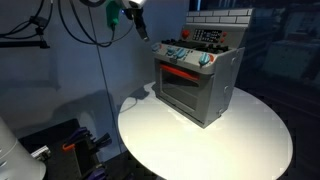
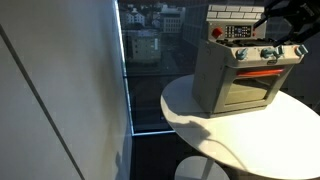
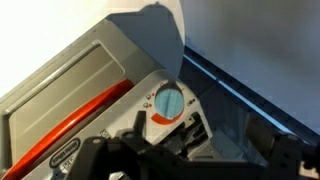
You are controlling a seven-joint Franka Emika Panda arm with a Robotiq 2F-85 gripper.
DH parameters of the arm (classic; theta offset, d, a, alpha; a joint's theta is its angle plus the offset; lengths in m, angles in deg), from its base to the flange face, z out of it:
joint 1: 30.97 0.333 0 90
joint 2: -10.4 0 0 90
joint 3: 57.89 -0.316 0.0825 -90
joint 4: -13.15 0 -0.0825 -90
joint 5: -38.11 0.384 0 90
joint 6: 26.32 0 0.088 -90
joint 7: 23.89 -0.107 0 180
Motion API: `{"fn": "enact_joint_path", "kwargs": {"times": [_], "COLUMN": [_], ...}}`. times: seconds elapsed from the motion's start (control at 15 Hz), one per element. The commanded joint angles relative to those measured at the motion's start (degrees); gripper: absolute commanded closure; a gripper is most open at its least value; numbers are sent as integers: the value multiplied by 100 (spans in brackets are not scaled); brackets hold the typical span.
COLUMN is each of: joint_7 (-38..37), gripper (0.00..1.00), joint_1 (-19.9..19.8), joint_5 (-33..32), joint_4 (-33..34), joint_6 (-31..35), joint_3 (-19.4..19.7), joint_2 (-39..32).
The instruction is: Turn the far left knob of the stove clockwise once
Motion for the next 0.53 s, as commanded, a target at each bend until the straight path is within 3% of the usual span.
{"fn": "enact_joint_path", "kwargs": {"times": [0.0, 0.47], "joint_7": [138, 65], "gripper": [0, 0], "joint_1": [20, -196], "joint_5": [-344, -1410], "joint_4": [-108, -27], "joint_6": [-697, -2317], "joint_3": [196, 311], "joint_2": [352, 717]}}
